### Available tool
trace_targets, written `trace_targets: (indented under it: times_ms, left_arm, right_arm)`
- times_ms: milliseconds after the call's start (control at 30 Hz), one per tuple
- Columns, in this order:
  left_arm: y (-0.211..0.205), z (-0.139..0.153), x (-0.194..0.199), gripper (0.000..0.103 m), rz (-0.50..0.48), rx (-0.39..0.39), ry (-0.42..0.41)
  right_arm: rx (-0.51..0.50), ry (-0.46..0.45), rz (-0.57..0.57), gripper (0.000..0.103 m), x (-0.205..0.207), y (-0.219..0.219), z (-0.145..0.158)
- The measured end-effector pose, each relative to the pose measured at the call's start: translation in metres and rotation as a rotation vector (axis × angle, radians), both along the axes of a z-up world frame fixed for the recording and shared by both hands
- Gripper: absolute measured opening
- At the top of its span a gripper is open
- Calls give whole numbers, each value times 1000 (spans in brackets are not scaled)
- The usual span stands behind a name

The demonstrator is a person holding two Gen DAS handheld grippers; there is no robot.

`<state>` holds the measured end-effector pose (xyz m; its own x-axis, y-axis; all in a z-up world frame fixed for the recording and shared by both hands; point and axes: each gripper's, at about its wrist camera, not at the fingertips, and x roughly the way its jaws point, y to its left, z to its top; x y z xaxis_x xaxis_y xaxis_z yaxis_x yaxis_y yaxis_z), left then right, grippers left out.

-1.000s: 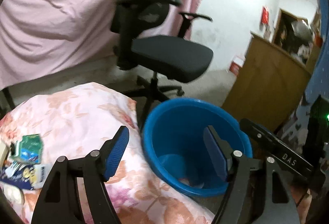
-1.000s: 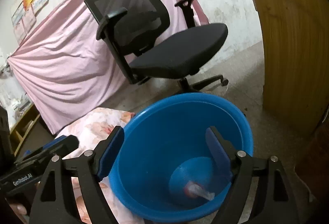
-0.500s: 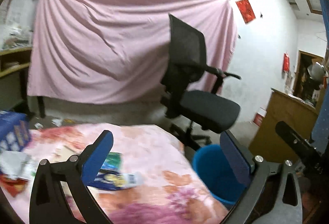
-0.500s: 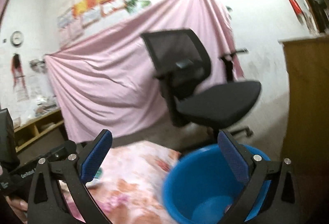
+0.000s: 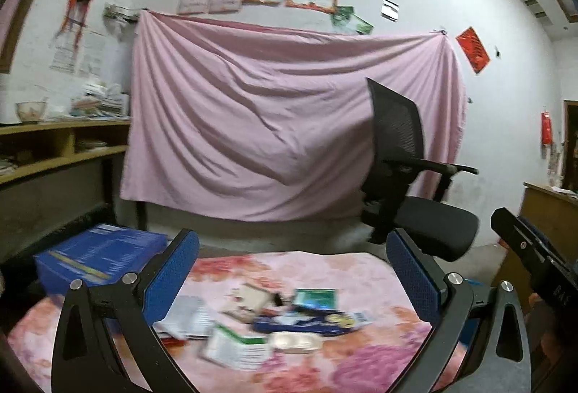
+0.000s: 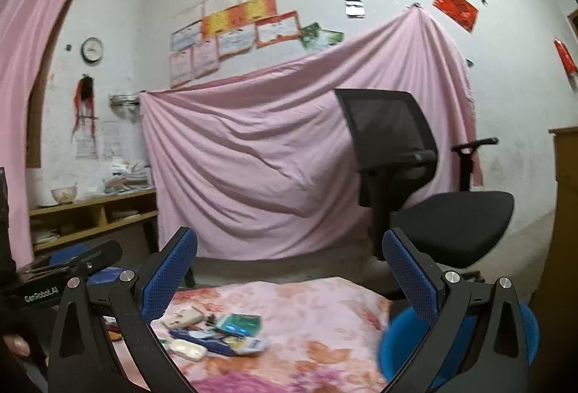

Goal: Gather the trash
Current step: 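Move both empty tools back over the table, then grasp the red paper cup with left tool while right tool grasps the white plastic case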

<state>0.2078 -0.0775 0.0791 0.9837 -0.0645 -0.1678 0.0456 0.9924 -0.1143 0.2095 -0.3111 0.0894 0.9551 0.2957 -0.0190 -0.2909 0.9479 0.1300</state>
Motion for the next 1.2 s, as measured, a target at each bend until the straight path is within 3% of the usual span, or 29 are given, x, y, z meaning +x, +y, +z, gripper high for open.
trace_targets:
  times_ms: [333,533,900,1133,1200]
  left_arm:
    - [54,-24,-32,102,135,43,-13]
    - [85,-52,-36,102,188,36,83]
    - [110,-100,6,102,170,9,410]
    - [116,-112,29,101,137,-51,523]
    - [122,-109,31,101,124,-88,527]
  right_arm:
    - [-95,11,92,103,2,67,-18]
    - [-182,95,149,103,12,97,-38]
    - [-292,357,196,103,54,126,-66]
    - [-319,580,249,102,86,133,-92]
    - [-321,640,282,96,93,136,-100]
